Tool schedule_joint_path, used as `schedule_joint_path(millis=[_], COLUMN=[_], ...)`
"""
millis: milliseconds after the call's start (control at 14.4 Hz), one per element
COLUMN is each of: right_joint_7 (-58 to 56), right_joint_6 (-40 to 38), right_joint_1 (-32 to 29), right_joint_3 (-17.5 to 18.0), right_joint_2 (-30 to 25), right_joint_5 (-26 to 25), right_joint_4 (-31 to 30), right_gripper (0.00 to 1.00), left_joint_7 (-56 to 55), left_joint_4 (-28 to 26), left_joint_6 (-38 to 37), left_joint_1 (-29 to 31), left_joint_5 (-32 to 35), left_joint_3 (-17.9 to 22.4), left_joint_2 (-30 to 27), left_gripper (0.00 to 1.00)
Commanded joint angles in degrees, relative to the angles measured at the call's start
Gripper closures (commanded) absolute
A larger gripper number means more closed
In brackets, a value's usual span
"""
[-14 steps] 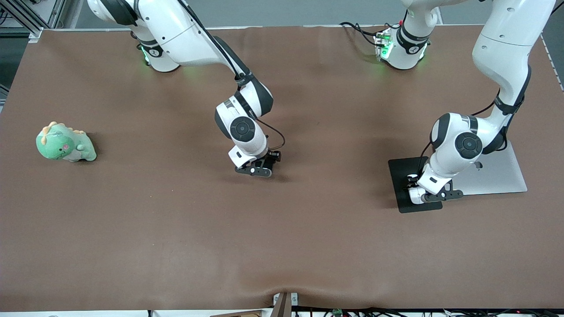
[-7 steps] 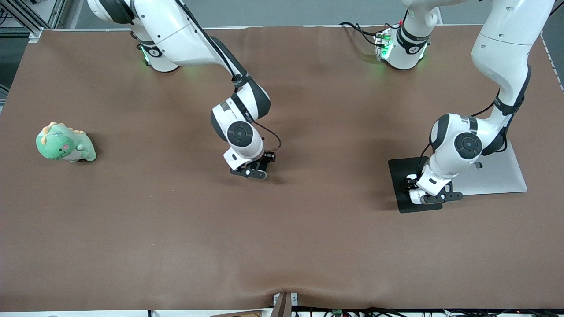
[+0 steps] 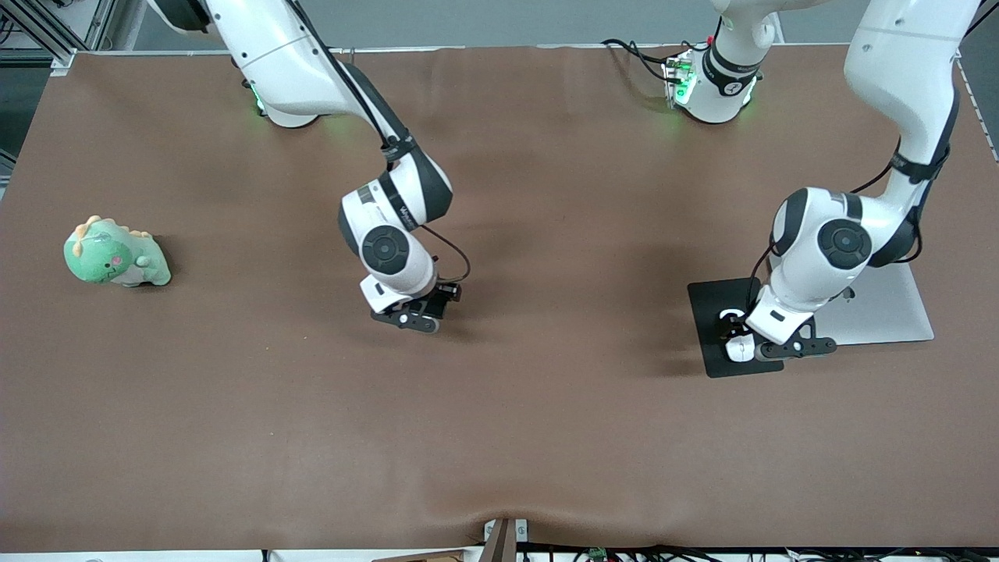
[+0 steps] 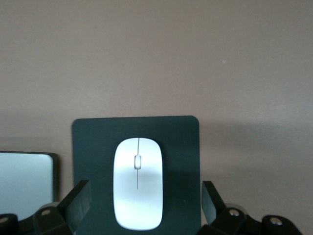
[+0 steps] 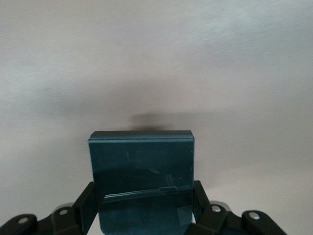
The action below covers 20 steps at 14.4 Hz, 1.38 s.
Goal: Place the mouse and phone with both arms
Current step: 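Release the mouse and raise the left gripper while the right carries phone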
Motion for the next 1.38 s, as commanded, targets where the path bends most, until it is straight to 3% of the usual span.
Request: schedule_joint_path(millis=[0,277,692,969,1315], right_joint_7=[-2.5,-6.0,-12.8,-19.2,-24.3], right_joint_6=[-0.1,0.4,0.4,2.7,5.3], right_joint_1=[-2.4,-5.2,-10.9,-16.5,-21.5], right_joint_3=[0.8,0.7,0.6,0.7,0.6], right_joint_2=[-6.5,-10.7,-16.0,-18.9,-20.3], right_joint_5=[-0.9,-0.9,-1.0,-1.0,-1.0], right_joint_4=[-7.8,-14.0,-21.2,-26.3,-30.9], right_gripper=[1.0,1.0,1.0,1.0,1.0], left_joint_7=[0.5,1.0,1.4,3.2,8.1], left_joint_4=[1.7,8.1,22.9,33.7,35.3], left_joint_6=[-7.8,-18.7,-38.6,-49.7,-53.8], left_joint_1=[0.5,0.4,0.3,0.6,0.8], left_joint_5=[1.2,0.5,0.0,-4.7,-6.3], left_joint_3=[-1.1,-1.2,-3.5,-4.3,-4.3], left_joint_2=[-5.1,-8.8,-9.9,-10.0,-16.4], left_gripper=[0.0,0.0,0.0,0.0,0.0])
